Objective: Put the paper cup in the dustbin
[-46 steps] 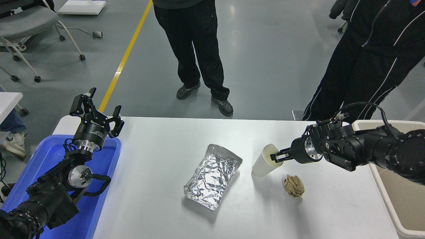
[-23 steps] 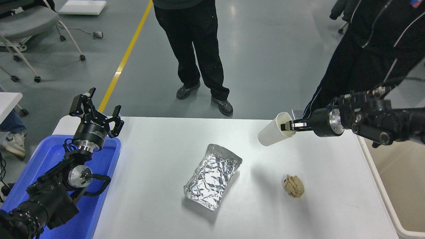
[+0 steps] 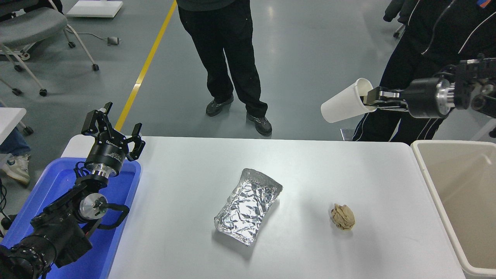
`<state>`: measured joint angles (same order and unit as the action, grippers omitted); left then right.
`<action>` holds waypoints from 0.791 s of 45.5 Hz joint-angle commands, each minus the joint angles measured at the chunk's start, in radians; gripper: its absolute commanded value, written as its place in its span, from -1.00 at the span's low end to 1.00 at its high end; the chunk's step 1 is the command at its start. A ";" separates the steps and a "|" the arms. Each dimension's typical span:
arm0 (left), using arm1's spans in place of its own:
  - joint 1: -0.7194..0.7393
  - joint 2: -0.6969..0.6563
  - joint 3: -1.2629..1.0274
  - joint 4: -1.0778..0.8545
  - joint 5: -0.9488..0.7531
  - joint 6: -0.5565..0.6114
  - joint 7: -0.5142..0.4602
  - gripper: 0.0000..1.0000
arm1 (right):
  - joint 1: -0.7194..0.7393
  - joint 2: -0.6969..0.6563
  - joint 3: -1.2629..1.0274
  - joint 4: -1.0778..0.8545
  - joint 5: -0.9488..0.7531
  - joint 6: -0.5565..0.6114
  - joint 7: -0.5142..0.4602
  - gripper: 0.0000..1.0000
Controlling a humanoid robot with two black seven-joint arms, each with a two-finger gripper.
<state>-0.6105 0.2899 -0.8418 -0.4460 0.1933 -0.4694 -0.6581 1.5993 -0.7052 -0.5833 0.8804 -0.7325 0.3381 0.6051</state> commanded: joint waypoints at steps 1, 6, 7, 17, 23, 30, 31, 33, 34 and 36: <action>0.000 0.000 0.001 0.000 0.000 0.000 0.000 1.00 | -0.027 -0.023 0.016 -0.081 0.002 0.010 -0.001 -1.00; 0.000 0.000 0.000 0.000 0.000 0.000 0.000 1.00 | -0.100 -0.023 0.017 -0.242 0.021 0.013 -0.001 -1.00; 0.000 0.000 0.000 0.000 0.000 0.000 0.000 1.00 | -0.117 -0.023 0.017 -0.283 0.034 0.015 -0.001 -1.00; 0.000 0.000 0.001 0.000 0.000 0.000 0.000 1.00 | -0.320 -0.019 0.016 -0.688 0.205 0.064 -0.010 -1.00; 0.000 0.000 0.000 0.000 0.000 0.000 0.000 1.00 | -0.436 -0.013 0.017 -0.860 0.258 0.070 -0.036 -1.00; 0.000 0.000 0.001 0.000 0.000 0.000 0.000 1.00 | -0.527 -0.014 0.046 -0.945 0.304 0.058 -0.143 -1.00; 0.000 0.000 0.000 0.000 0.000 0.000 0.000 1.00 | -0.538 -0.014 0.054 -0.952 0.309 0.056 -0.168 -1.00; 0.000 0.000 0.000 0.000 0.000 0.000 0.000 1.00 | -0.555 -0.016 0.077 -0.966 0.317 0.055 -0.217 -1.00; 0.000 0.000 0.000 0.001 0.000 0.000 0.000 1.00 | -0.559 -0.017 0.089 -0.972 0.318 0.053 -0.241 -1.00; 0.000 0.000 0.000 0.000 0.000 0.000 0.000 1.00 | -0.571 -0.019 0.117 -0.979 0.320 0.050 -0.284 -1.00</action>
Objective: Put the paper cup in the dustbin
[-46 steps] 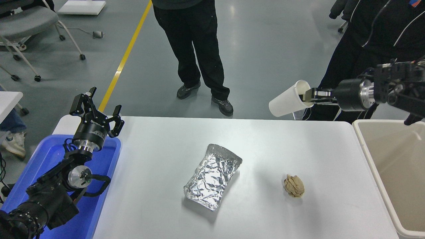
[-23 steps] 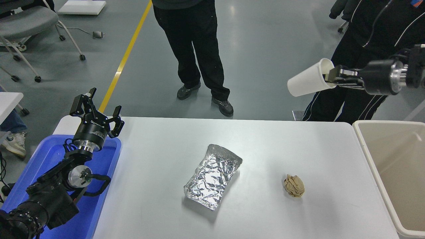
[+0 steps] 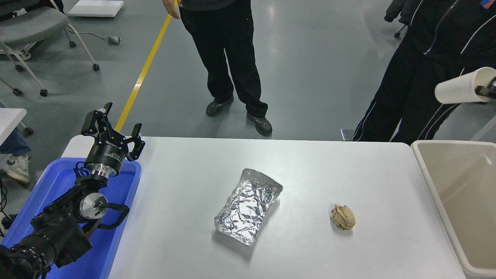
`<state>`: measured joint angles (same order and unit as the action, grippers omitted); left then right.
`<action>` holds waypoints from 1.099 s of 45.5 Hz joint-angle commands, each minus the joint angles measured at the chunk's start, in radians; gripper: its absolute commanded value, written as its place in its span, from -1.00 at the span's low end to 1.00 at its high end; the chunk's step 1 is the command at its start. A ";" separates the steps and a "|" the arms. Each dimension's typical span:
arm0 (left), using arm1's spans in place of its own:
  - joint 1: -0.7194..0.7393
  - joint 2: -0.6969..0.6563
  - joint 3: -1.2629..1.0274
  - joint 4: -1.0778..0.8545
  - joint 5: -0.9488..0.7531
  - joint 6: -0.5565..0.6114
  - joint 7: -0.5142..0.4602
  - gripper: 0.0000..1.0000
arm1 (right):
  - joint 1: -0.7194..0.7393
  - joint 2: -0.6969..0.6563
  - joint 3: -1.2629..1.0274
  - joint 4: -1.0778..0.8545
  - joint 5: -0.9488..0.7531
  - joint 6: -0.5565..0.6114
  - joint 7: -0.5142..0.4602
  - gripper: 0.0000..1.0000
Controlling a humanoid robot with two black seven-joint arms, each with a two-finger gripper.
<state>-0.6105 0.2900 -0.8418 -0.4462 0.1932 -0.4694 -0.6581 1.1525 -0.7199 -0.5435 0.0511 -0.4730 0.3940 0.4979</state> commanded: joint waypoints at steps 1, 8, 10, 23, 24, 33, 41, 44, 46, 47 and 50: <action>0.000 0.000 0.000 0.000 0.000 0.000 0.000 1.00 | -0.129 -0.004 0.091 -0.151 0.060 -0.009 -0.197 -1.00; 0.000 0.000 0.000 0.000 0.000 0.000 0.000 1.00 | -0.161 0.000 0.155 -0.162 0.060 -0.052 -0.289 -1.00; 0.000 0.000 0.000 0.000 0.000 0.000 0.000 1.00 | -0.175 0.002 0.163 -0.162 0.060 -0.075 -0.305 -1.00; 0.000 0.000 0.000 0.001 0.000 0.000 0.000 1.00 | -0.325 0.114 0.175 -0.162 0.065 -0.280 -0.360 -1.00; 0.000 0.000 0.000 0.000 0.000 0.000 0.000 1.00 | -0.338 0.126 0.181 -0.162 0.063 -0.293 -0.360 -1.00; 0.000 0.000 0.000 0.001 0.000 0.000 0.000 1.00 | -0.438 0.237 0.240 -0.162 0.063 -0.336 -0.377 -1.00; 0.000 0.000 0.000 0.001 0.000 0.000 0.000 1.00 | -0.493 0.284 0.266 -0.162 0.065 -0.349 -0.378 -1.00; 0.000 0.000 0.000 0.000 0.000 0.000 0.000 1.00 | -0.505 0.293 0.277 -0.160 0.065 -0.349 -0.377 -1.00; 0.000 0.000 0.000 0.001 0.000 0.000 0.000 1.00 | -0.508 0.295 0.286 -0.160 0.065 -0.349 -0.377 -1.00; 0.000 0.000 0.000 0.001 0.000 0.000 0.000 1.00 | -0.508 0.295 0.289 -0.160 0.065 -0.349 -0.378 -1.00; 0.000 0.000 0.000 0.001 0.000 0.000 0.000 1.00 | -0.508 0.295 0.295 -0.160 0.065 -0.349 -0.377 -1.00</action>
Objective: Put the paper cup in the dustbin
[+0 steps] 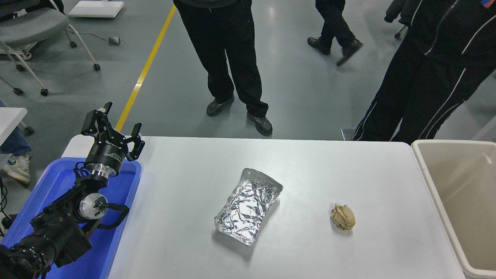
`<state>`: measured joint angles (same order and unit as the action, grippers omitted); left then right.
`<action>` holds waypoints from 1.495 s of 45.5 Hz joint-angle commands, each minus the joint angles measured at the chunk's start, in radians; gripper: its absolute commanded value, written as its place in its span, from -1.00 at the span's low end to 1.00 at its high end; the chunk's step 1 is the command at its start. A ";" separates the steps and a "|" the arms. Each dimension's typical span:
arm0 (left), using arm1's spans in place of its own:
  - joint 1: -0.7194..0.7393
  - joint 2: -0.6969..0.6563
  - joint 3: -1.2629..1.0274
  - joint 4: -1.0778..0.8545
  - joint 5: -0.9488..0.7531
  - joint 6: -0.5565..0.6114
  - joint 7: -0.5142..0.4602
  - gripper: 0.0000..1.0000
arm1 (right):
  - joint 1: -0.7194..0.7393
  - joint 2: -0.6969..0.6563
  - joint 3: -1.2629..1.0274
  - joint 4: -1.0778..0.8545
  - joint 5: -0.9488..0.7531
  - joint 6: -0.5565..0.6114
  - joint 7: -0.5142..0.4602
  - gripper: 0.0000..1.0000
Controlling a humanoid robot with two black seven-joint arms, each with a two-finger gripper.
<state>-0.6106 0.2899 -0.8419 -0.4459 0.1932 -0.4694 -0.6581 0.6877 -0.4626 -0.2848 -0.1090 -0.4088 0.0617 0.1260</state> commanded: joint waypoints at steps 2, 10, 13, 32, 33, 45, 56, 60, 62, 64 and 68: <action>0.000 0.000 0.001 0.001 0.000 0.000 0.000 1.00 | -0.043 0.038 0.036 0.000 0.001 -0.017 -0.005 -1.00; 0.000 0.000 0.000 0.000 0.000 0.000 0.000 1.00 | -0.045 0.038 0.036 0.002 0.001 -0.017 -0.005 -1.00; 0.000 0.000 0.000 0.000 0.000 0.000 0.000 1.00 | -0.046 0.039 0.036 0.002 0.001 -0.017 -0.005 -1.00; 0.000 0.000 0.000 0.000 0.000 0.000 0.000 1.00 | -0.043 0.058 0.038 0.002 0.002 -0.066 -0.003 0.08; 0.000 0.000 0.000 0.000 0.000 0.000 0.000 1.00 | -0.043 0.058 0.038 0.003 0.004 -0.080 -0.002 0.40; 0.000 0.000 0.000 0.000 0.000 0.000 0.000 1.00 | -0.017 0.056 0.058 0.034 0.007 -0.129 0.000 0.96; 0.000 0.000 0.000 0.001 0.000 0.000 0.000 1.00 | 0.183 -0.039 0.307 0.146 0.008 -0.117 0.000 0.99; 0.000 0.000 0.000 0.000 0.000 0.000 0.000 1.00 | 0.249 -0.097 0.412 0.239 0.008 -0.120 0.001 0.99; 0.000 0.000 0.000 0.001 0.000 0.000 0.000 1.00 | 0.272 -0.123 0.453 0.285 0.008 -0.123 0.006 0.99; 0.000 0.000 0.000 0.000 0.000 0.000 0.000 1.00 | 0.295 -0.151 0.487 0.327 0.008 -0.123 0.007 0.99; 0.000 0.000 0.000 0.000 0.000 0.000 0.000 1.00 | 0.366 -0.211 0.555 0.425 0.008 -0.123 0.009 0.99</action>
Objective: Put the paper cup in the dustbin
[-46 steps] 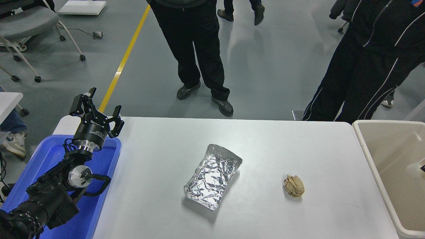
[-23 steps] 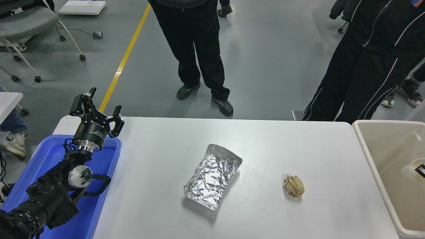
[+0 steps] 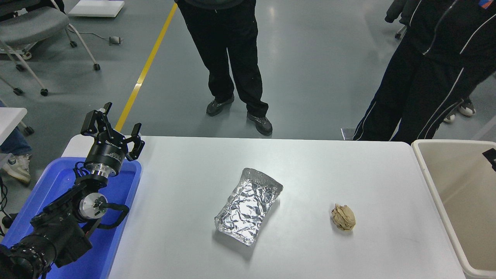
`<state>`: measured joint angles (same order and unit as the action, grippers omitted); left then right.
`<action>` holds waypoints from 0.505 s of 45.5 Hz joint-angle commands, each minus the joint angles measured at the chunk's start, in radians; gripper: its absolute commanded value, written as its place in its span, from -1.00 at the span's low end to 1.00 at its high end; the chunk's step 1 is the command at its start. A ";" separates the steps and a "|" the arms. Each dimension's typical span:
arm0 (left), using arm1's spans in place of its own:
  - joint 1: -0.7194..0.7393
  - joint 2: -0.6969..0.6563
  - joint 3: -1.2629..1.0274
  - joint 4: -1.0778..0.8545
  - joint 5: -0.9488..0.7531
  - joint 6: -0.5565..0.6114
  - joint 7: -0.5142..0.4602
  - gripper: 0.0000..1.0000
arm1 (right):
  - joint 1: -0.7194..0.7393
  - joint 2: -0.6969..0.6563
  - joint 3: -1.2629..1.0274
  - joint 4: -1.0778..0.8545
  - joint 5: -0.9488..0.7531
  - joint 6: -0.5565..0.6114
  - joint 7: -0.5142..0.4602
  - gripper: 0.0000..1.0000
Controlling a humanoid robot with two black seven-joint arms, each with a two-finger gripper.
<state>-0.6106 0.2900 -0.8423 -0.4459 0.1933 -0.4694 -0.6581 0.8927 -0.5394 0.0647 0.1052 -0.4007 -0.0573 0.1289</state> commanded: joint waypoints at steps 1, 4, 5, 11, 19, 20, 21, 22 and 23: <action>0.000 0.000 0.000 0.000 0.000 0.000 0.000 1.00 | 0.172 -0.145 0.219 0.231 0.000 -0.004 0.006 0.99; 0.000 0.000 0.000 0.000 0.000 0.000 0.000 1.00 | 0.202 -0.183 0.268 0.298 0.000 -0.001 0.005 0.99; 0.000 0.000 0.000 0.000 0.000 0.000 0.000 1.00 | 0.215 -0.195 0.288 0.327 0.000 -0.001 0.005 0.99; 0.000 0.000 0.000 0.000 0.000 0.000 0.000 1.00 | 0.253 -0.244 0.461 0.510 0.000 -0.001 0.005 0.99; 0.000 0.000 0.000 0.000 0.000 0.000 0.000 1.00 | 0.223 -0.240 0.690 0.688 0.000 -0.001 0.005 0.99; 0.000 0.000 0.000 0.000 0.000 0.000 0.000 1.00 | 0.209 -0.238 0.710 0.695 0.000 -0.001 0.006 0.99; 0.000 0.000 0.000 0.000 0.000 0.000 0.000 1.00 | 0.194 -0.235 0.727 0.702 0.000 -0.001 0.006 0.99; 0.000 0.000 0.000 0.001 0.000 0.000 0.000 1.00 | 0.180 -0.229 0.737 0.703 0.000 -0.001 0.006 0.99; 0.000 0.000 0.000 0.000 0.000 0.000 0.000 1.00 | 0.164 -0.223 0.751 0.705 0.000 -0.001 0.006 0.99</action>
<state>-0.6105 0.2899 -0.8420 -0.4460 0.1933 -0.4694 -0.6581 1.1016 -0.7505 0.5733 0.6283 -0.4004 -0.0582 0.1334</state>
